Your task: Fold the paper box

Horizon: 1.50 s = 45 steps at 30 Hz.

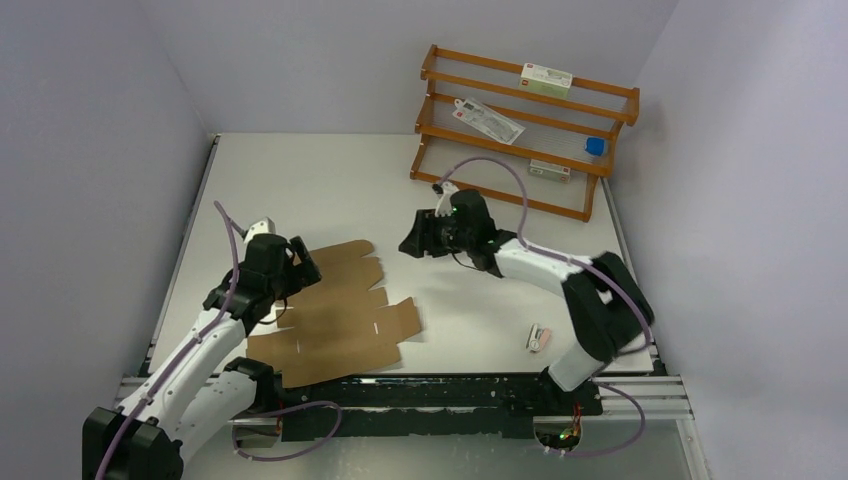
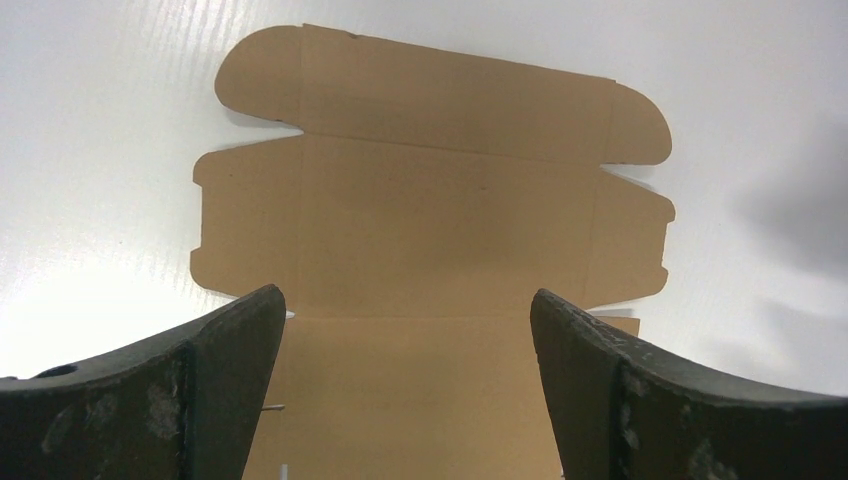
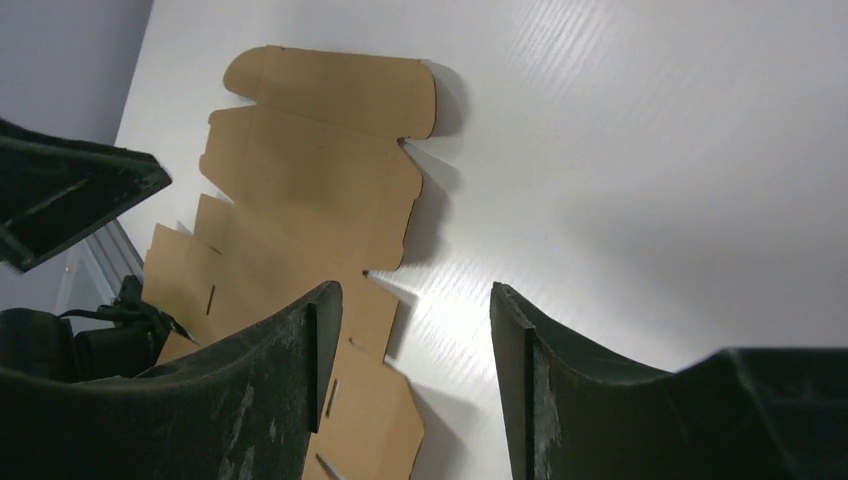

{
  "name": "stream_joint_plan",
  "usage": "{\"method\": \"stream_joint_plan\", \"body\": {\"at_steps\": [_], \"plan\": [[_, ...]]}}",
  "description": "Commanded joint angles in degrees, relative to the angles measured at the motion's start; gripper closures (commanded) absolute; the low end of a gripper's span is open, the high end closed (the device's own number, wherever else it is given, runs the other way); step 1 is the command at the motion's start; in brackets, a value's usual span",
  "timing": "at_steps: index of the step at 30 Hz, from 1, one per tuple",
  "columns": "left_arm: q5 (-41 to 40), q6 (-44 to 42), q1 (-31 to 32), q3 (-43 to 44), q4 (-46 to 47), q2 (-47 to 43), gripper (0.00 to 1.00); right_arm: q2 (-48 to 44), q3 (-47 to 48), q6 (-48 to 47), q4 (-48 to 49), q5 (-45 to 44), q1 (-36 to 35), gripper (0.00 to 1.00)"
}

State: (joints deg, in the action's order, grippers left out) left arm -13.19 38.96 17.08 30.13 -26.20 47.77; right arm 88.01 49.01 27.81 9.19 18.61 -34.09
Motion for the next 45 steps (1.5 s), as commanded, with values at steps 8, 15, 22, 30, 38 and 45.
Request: {"method": "stream_joint_plan", "body": {"at_steps": [8, 15, 22, 30, 38, 45], "plan": [[8.69, -3.23, -0.47, 1.15, 4.24, 3.87, 0.03, 25.81, 14.83, 4.89, 7.86, 14.4, -3.44, 0.43], [12.55, -5.0, -0.47, 1.38, 5.83, 5.55, 0.03, 34.32, 19.79, 7.71, 10.75, 14.87, -4.13, 0.44], [13.61, -5.51, -0.47, 0.9, 6.42, 5.29, 0.03, 40.13, 24.59, 8.92, 10.86, 14.73, -4.14, 0.46], [14.98, -5.65, -0.47, 1.06, 6.43, 5.53, 0.03, 43.3, 27.09, 10.68, 13.16, 16.01, -2.21, 0.75], [16.09, -5.07, -0.47, 1.3, 6.71, 4.51, 0.03, 34.7, 18.42, 14.95, 18.01, 10.86, 2.97, 1.0], [17.09, -4.0, -0.47, 1.13, 7.47, 5.38, 0.03, 20.52, -0.78, 22.96, 25.76, -1.69, 7.95, 1.0]]}}
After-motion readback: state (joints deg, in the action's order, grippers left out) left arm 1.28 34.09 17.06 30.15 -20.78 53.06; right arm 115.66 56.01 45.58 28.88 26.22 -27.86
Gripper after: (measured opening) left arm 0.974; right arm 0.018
